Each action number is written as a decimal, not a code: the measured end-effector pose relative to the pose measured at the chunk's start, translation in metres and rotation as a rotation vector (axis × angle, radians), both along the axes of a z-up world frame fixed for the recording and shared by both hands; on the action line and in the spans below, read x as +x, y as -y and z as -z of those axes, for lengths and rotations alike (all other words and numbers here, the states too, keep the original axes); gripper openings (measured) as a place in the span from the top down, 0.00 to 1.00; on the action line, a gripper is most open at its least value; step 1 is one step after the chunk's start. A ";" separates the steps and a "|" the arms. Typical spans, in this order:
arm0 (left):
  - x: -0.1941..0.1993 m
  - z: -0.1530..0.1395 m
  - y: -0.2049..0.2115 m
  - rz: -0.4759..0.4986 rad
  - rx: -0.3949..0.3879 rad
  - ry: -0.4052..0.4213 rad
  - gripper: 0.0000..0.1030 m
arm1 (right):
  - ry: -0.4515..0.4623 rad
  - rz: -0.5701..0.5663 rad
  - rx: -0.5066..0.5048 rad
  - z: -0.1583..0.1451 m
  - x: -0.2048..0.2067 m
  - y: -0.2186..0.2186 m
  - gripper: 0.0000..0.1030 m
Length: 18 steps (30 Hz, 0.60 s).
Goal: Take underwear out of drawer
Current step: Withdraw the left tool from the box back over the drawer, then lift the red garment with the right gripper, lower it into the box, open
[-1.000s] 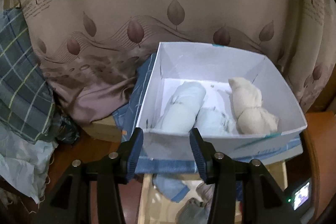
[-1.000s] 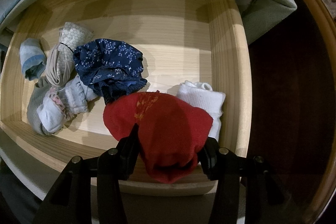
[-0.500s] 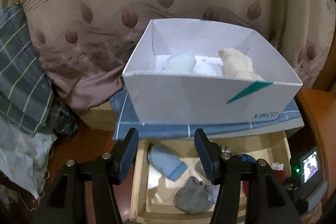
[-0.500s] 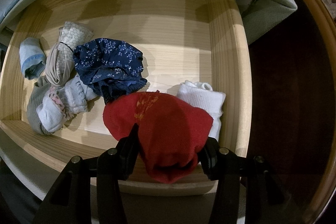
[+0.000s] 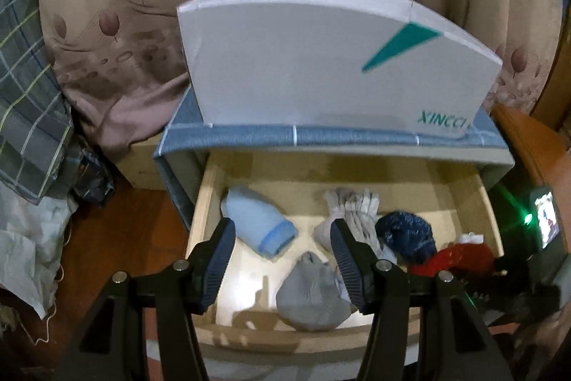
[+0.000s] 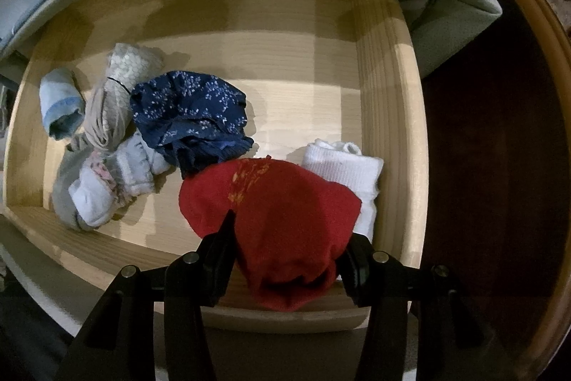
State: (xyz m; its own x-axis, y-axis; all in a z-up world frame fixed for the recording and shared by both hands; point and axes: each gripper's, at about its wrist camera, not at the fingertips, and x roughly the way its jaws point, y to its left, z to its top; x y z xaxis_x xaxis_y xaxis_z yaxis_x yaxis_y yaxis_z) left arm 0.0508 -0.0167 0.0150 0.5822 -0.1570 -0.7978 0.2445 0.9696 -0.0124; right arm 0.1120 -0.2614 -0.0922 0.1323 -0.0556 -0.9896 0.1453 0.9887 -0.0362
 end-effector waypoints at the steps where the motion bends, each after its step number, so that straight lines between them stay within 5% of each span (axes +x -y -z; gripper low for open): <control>1: -0.001 0.003 0.002 0.005 0.004 -0.009 0.45 | 0.003 -0.001 0.002 -0.001 -0.001 0.000 0.55; 12: -0.008 0.043 -0.009 -0.042 -0.015 -0.153 0.45 | 0.095 -0.003 0.000 -0.020 -0.013 0.004 0.55; 18: -0.011 0.047 -0.020 -0.088 -0.065 -0.142 0.45 | 0.139 0.003 0.013 -0.033 -0.021 0.006 0.56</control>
